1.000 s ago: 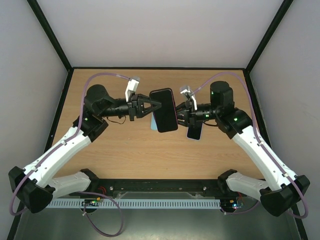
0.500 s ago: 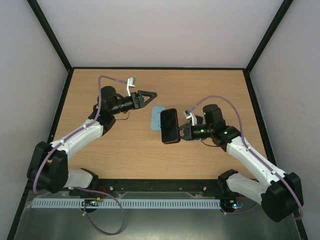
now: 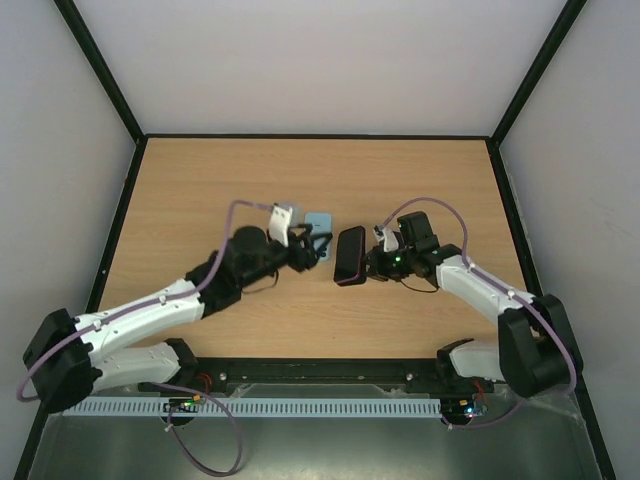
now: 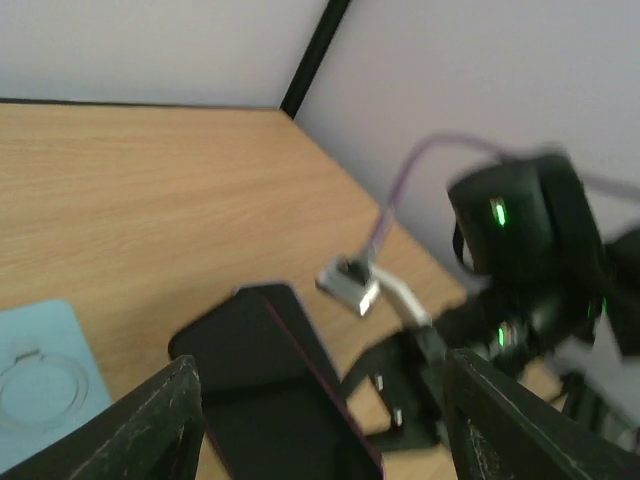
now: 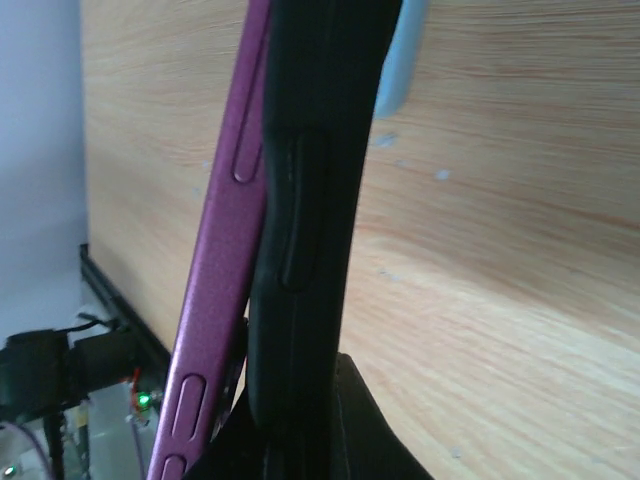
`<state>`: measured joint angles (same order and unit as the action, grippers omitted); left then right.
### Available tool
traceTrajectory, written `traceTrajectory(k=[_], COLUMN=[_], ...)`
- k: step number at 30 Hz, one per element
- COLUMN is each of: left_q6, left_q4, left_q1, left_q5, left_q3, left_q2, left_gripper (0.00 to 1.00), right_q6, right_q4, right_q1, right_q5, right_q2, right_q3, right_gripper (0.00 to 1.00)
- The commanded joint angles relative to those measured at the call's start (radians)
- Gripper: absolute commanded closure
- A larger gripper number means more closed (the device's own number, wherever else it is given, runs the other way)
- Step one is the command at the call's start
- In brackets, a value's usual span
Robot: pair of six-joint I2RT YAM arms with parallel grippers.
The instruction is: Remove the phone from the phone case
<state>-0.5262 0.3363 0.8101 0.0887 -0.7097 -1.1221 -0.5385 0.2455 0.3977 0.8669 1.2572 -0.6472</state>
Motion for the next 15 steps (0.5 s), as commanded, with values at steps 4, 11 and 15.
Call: traceTrajectory(k=[4,11,15], left_q6=[0.347,0.525,0.605], left_q4=[-0.109,-0.077,-0.063], left_q1=[0.308,0.489,0.544], left_q5=[-0.536,-0.661,-0.712], left_q3=[0.086,0.088,0.053], left_q2=[0.014,-0.126,-0.237], left_gripper=[0.41,0.42,0.42], right_q6=[0.084,0.062,0.056], right_q4=[-0.005,-0.063,-0.071], right_q1=[-0.026,-0.026,-0.027], right_q5=[-0.007,0.027,0.065], right_q2=[0.054,0.075,0.090], right_q3=[-0.023,-0.001,-0.003], right_gripper=[0.98,0.98,0.98])
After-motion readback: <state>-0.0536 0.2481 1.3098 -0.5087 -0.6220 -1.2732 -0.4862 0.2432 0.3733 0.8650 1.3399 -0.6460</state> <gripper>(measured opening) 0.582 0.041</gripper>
